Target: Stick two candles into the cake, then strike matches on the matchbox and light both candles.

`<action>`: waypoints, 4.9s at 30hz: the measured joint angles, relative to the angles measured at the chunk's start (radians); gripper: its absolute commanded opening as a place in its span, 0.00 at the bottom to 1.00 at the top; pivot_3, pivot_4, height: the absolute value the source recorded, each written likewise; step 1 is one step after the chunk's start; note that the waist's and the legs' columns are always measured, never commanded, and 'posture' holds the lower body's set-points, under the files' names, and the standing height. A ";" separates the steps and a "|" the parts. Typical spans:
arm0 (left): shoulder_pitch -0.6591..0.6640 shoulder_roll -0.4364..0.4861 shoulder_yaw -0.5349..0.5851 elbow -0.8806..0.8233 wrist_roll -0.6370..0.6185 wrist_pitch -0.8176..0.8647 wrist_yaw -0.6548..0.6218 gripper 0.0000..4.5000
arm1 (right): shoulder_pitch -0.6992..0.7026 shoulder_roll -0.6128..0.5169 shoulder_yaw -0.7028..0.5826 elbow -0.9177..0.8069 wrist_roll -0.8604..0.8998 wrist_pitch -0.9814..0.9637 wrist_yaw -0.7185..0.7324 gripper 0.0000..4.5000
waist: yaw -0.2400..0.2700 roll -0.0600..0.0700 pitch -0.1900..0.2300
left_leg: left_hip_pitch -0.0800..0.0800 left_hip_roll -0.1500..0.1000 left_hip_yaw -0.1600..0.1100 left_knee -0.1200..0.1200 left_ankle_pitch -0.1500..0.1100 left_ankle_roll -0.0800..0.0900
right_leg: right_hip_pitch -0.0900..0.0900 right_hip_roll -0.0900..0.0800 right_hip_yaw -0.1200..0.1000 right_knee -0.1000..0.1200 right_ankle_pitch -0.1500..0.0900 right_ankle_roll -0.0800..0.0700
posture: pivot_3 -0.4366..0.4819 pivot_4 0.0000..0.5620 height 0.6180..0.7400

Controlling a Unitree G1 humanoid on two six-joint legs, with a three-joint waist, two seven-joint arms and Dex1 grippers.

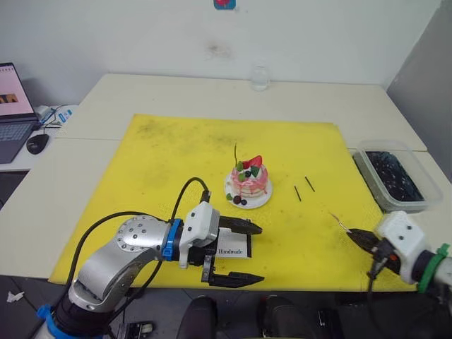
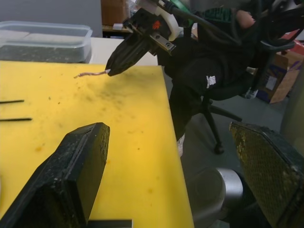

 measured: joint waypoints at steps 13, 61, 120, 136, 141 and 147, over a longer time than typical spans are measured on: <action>0.029 0.000 0.000 -0.040 -0.026 -0.001 0.005 1.00 | 0.060 -0.044 -0.057 0.305 -0.035 -0.207 0.263 0.05 | 0.000 0.001 0.000 | 0.000 0.000 0.000 0.000 0.000 0.000 | 0.000 0.001 0.000 0.001 0.000 0.000 | 0.48 0.27 1.00; -0.048 -0.094 -0.176 -0.010 0.209 -0.176 0.049 1.00 | -0.292 -0.521 0.266 0.137 0.072 0.520 0.222 0.63 | 0.003 0.002 0.000 | 0.001 -0.001 -0.001 0.001 0.000 0.000 | 0.003 0.002 0.000 -0.002 0.002 0.004 | 0.48 0.27 1.00; -0.022 -0.020 0.260 0.099 -0.032 0.096 0.250 1.00 | -0.840 0.692 0.496 0.380 -0.006 -0.120 -0.285 0.01 | -0.018 0.001 0.001 | -0.001 0.001 0.000 0.002 0.000 0.000 | -0.001 0.004 0.001 0.003 0.003 0.005 | 0.48 0.27 1.00; -0.089 0.004 0.260 0.135 -0.051 0.130 0.235 1.00 | -0.806 0.740 0.535 0.550 -0.080 -0.404 -0.267 0.01 | -0.020 0.001 0.001 | 0.000 0.003 0.000 0.001 0.000 0.000 | -0.001 0.003 0.002 0.004 0.003 0.005 | 0.48 0.27 1.00; -0.089 0.010 0.256 0.134 -0.051 0.130 0.228 1.00 | -0.784 0.746 0.536 0.534 -0.080 -0.406 -0.277 0.01 | -0.020 0.001 0.001 | -0.001 0.002 0.000 0.001 0.000 0.000 | -0.001 0.003 0.002 0.004 0.003 0.004 | 0.48 0.27 1.00; -0.095 0.012 0.238 0.134 -0.045 0.128 0.214 1.00 | -0.773 0.748 0.537 0.570 -0.115 -0.444 -0.290 0.01 | -0.020 0.001 0.001 | -0.001 0.002 0.000 0.001 0.000 0.000 | -0.001 0.003 0.002 0.003 0.003 0.004 | 0.48 0.27 1.00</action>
